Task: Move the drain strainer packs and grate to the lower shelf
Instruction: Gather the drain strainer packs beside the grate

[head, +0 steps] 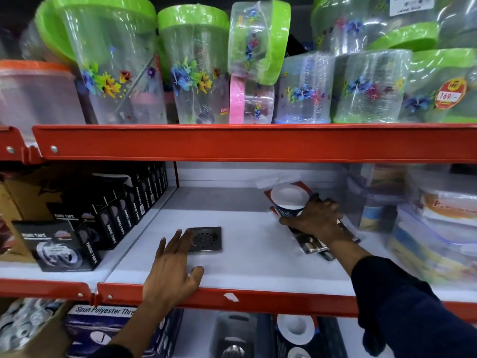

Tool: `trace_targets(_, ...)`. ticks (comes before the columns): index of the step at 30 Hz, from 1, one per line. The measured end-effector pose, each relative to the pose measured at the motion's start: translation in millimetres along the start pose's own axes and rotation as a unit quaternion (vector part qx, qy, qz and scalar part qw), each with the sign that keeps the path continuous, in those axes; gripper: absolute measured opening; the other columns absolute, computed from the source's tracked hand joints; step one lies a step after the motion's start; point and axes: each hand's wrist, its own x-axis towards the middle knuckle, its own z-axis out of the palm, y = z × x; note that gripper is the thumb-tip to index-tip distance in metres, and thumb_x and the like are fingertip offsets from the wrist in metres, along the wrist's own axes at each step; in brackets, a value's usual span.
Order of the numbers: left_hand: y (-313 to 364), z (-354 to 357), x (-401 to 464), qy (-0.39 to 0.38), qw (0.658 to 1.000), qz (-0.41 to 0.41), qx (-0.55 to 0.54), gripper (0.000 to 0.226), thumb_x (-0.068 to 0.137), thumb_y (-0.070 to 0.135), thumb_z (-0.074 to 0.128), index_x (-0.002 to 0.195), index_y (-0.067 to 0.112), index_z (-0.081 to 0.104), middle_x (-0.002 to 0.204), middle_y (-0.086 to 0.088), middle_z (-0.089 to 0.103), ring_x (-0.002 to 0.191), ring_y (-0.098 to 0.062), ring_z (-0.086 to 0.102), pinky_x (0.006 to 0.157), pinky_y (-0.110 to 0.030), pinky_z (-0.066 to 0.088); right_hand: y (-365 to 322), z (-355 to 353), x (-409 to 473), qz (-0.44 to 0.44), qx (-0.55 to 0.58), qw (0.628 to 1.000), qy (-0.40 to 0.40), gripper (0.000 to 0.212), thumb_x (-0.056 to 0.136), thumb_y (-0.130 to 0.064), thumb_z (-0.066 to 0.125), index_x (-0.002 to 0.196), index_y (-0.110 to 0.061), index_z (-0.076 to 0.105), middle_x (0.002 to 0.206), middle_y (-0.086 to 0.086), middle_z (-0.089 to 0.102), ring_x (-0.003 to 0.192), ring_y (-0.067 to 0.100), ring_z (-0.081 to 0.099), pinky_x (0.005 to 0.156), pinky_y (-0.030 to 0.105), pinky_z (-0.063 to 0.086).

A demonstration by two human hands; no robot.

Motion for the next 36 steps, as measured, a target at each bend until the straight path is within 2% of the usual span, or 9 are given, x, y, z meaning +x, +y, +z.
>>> trace_targets(3,-1,0,1,0.005,1.0,0.002,0.002,0.089,0.074,0.051,0.036,0.154,0.015,0.022,0.157,-0.012,0.035,0.15,-0.02,0.022,0.125,-0.045,0.013,-24,3,-19,0.024,-0.044,0.998,-0.031,0.134,0.053,-0.09,0.063,0.146,-0.001,0.027,0.144,0.025,0.039,0.132,0.043,0.037,0.107,0.052,0.038)
trace_targets(8,1,0,-1,0.005,1.0,0.003,0.007,0.09,0.074,0.051,0.036,0.154,0.014,0.021,0.158,-0.013,0.033,0.15,-0.02,0.022,0.126,-0.043,0.01,-55,28,-51,0.076,-0.079,0.987,-0.117,0.142,0.059,-0.09,0.058,0.154,0.002,0.008,0.151,0.026,0.03,0.137,0.045,0.032,0.104,0.06,0.04)
trace_targets(14,-2,1,-1,0.002,1.0,0.015,0.009,0.089,0.075,0.052,0.033,0.155,0.015,0.018,0.159,-0.011,0.032,0.151,-0.019,0.019,0.126,-0.044,0.008,-50,28,-49,0.102,-0.026,0.989,-0.109,0.134,0.067,-0.097,0.033,0.157,-0.003,0.002,0.154,0.032,0.02,0.139,0.05,0.029,0.106,0.06,0.039)
trace_targets(17,0,1,1,0.003,1.0,0.012,0.005,0.09,0.074,0.051,0.033,0.155,0.014,0.019,0.16,-0.01,0.03,0.151,-0.018,0.018,0.126,-0.044,0.009,-23,18,-17,0.085,-0.033,0.994,-0.055,0.108,0.086,-0.083,0.022,0.157,-0.002,0.014,0.159,0.029,0.021,0.144,0.049,0.027,0.112,0.06,0.033)
trace_targets(21,0,1,0,0.007,1.0,0.014,0.003,0.089,0.073,0.05,0.035,0.154,0.014,0.022,0.16,-0.009,0.031,0.151,-0.018,0.019,0.126,-0.044,0.01,24,18,27,0.1,-0.017,0.992,-0.073,0.084,0.098,-0.061,0.035,0.154,0.0,0.019,0.16,0.028,0.022,0.147,0.049,0.022,0.118,0.062,0.022)
trace_targets(23,-1,0,0,0.003,1.0,0.017,0.007,0.089,0.074,0.051,0.033,0.154,0.015,0.021,0.16,-0.007,0.03,0.151,-0.017,0.018,0.126,-0.045,0.01,44,18,40,0.1,-0.014,0.99,-0.096,0.084,0.096,-0.061,0.04,0.152,-0.001,0.024,0.156,0.026,0.034,0.144,0.045,0.033,0.118,0.056,0.028)
trace_targets(27,-1,0,1,-0.002,1.0,0.018,0.009,0.09,0.074,0.053,0.03,0.155,0.015,0.02,0.161,-0.006,0.028,0.152,-0.017,0.016,0.126,-0.044,0.01,65,10,49,0.057,-0.007,0.993,-0.105,0.085,0.086,-0.067,0.058,0.139,-0.003,0.041,0.142,0.021,0.053,0.13,0.037,0.052,0.105,0.04,0.045)
trace_targets(31,-1,0,1,-0.006,1.0,0.016,0.012,0.09,0.074,0.053,0.031,0.155,0.017,0.019,0.161,-0.005,0.028,0.152,-0.016,0.017,0.126,-0.044,0.01,70,4,49,0.032,0.036,0.994,-0.1,0.059,0.09,-0.053,0.065,0.119,-0.002,0.058,0.122,0.019,0.066,0.103,0.031,0.063,0.08,0.031,0.047)
trace_targets(36,-1,-1,1,-0.005,1.0,0.015,0.002,0.089,0.073,0.051,0.033,0.154,0.016,0.021,0.159,-0.007,0.033,0.151,-0.018,0.02,0.125,-0.045,0.012,69,-8,44,0.023,0.087,0.996,-0.017,0.031,0.094,-0.026,0.061,0.105,0.002,0.067,0.113,0.023,0.07,0.105,0.036,0.066,0.083,0.035,0.051)
